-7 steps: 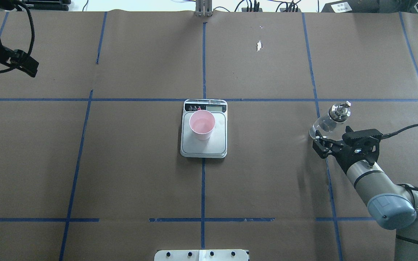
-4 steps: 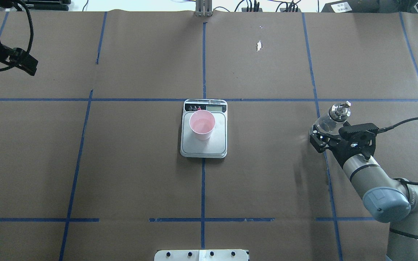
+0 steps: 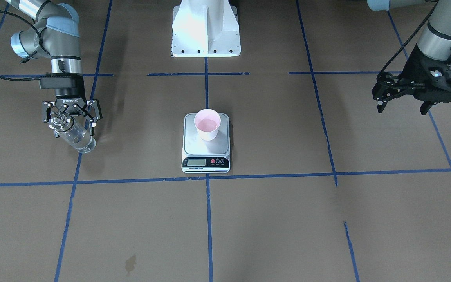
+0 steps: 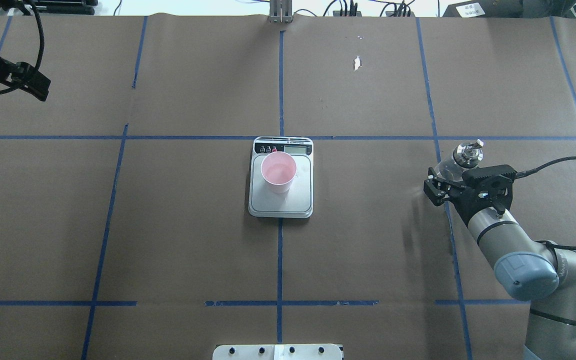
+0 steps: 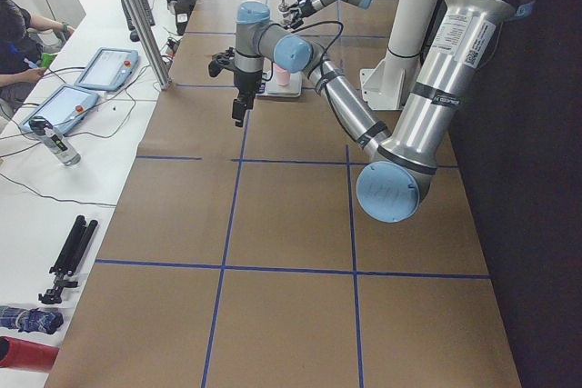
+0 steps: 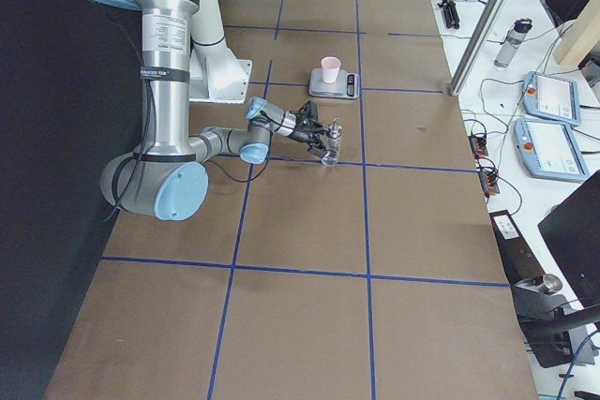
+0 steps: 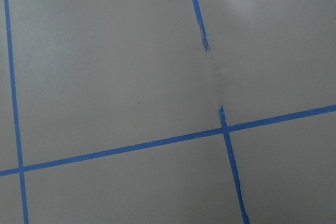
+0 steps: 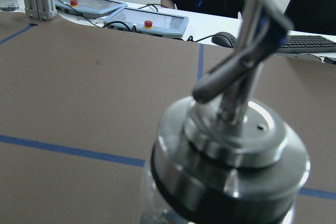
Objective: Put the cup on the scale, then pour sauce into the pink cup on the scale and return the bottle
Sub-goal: 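Close the right gripper around the glass bottle's neck and lift it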
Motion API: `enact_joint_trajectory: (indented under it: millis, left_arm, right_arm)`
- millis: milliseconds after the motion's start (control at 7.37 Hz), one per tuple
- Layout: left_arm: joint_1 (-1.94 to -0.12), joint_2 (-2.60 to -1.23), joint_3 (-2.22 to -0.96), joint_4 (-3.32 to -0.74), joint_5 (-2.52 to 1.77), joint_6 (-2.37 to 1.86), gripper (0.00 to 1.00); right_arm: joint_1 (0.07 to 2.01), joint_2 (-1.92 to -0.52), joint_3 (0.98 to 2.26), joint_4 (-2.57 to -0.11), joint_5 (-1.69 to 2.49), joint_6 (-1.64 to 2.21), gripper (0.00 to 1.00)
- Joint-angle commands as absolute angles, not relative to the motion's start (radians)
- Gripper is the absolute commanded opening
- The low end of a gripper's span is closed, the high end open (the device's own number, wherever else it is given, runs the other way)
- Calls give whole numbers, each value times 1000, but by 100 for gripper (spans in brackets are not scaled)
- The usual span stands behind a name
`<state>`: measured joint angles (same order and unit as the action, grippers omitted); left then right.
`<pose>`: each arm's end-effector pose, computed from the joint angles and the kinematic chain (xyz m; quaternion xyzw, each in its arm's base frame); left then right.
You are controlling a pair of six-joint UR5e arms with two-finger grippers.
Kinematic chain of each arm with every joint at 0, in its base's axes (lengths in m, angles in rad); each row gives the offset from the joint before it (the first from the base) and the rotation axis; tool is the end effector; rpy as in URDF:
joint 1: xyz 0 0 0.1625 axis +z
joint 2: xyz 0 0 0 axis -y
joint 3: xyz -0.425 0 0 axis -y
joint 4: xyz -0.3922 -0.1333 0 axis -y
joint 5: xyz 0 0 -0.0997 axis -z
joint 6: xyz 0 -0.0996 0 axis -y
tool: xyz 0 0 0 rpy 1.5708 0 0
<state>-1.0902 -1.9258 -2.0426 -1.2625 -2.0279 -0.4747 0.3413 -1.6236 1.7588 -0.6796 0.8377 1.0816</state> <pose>0.1724 -0.5239 0.3006 0.1211 0.3093 0.0609 0.9413 -0.3865 -0.3495 0.4871 0.4706 -0.2934 0.1154 0.8241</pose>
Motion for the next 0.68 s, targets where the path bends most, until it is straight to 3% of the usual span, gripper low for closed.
enact_joint_trajectory:
  millis: [0, 407, 543]
  left_arm:
    - [-1091, -1927, -2042, -1262, -2028, -474, 100]
    - [-1091, -1928, -2043, -1262, -2029, -474, 100]
    - [-1091, -1928, -2043, -1262, -2029, -476, 100]
  right_arm:
    - [350, -1612, 1746, -680, 847, 1081, 100]
    - [359, -1600, 1735, -678, 856, 1081, 99]
    - [359, -1595, 1735, -678, 854, 1081, 91]
